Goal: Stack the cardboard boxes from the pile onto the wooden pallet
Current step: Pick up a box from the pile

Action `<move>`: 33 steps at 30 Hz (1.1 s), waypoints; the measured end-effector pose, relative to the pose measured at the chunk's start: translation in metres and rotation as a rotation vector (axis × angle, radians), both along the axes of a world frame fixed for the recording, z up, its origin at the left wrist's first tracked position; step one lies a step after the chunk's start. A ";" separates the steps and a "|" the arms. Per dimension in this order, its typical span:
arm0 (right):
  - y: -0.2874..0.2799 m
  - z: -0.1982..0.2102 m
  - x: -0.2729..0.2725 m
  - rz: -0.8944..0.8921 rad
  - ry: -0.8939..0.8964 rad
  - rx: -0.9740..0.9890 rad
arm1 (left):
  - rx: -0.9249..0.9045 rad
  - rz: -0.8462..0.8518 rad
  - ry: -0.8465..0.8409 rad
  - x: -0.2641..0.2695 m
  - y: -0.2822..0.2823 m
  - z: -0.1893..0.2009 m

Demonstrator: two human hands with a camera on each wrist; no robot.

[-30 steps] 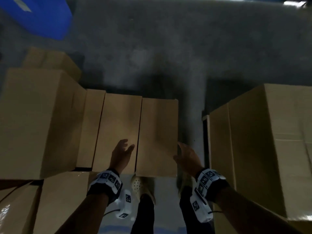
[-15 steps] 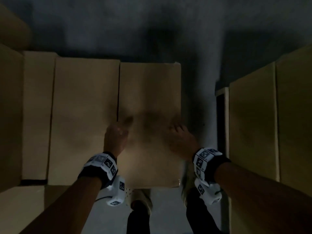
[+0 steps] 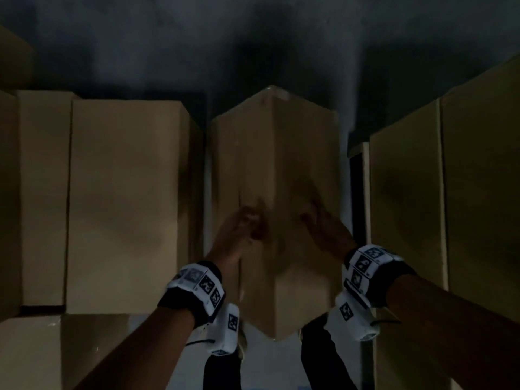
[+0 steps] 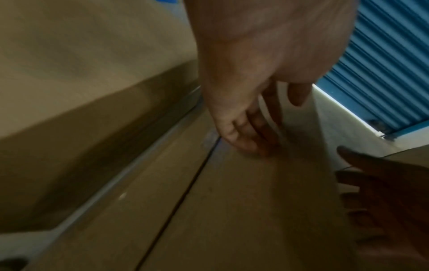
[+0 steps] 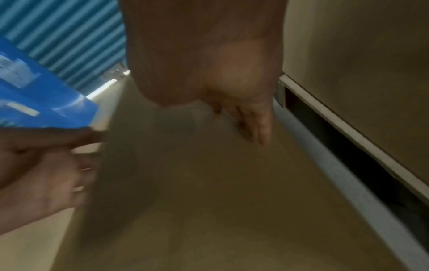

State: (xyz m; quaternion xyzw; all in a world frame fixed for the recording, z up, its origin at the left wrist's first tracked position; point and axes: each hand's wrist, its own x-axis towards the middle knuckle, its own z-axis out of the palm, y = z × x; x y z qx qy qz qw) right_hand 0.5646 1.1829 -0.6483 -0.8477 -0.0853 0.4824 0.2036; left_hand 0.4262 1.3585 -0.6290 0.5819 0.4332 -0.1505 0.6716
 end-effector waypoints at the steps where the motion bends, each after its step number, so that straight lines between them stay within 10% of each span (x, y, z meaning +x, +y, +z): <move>1: -0.003 0.001 0.000 -0.088 -0.023 0.035 | -0.040 -0.056 -0.006 0.006 -0.007 -0.003; 8: -0.031 0.000 -0.005 -0.308 -0.125 0.088 | 0.308 -0.031 0.244 0.021 -0.009 -0.042; 18: -0.055 -0.026 0.006 -0.525 0.020 0.101 | 0.043 0.175 0.188 0.024 -0.016 -0.054; 24: -0.060 0.038 0.018 -0.612 0.277 0.307 | 0.109 0.319 0.102 -0.001 -0.011 0.014; 33: -0.067 0.222 0.001 -0.525 0.077 0.364 | 0.213 0.324 0.005 -0.018 -0.028 0.217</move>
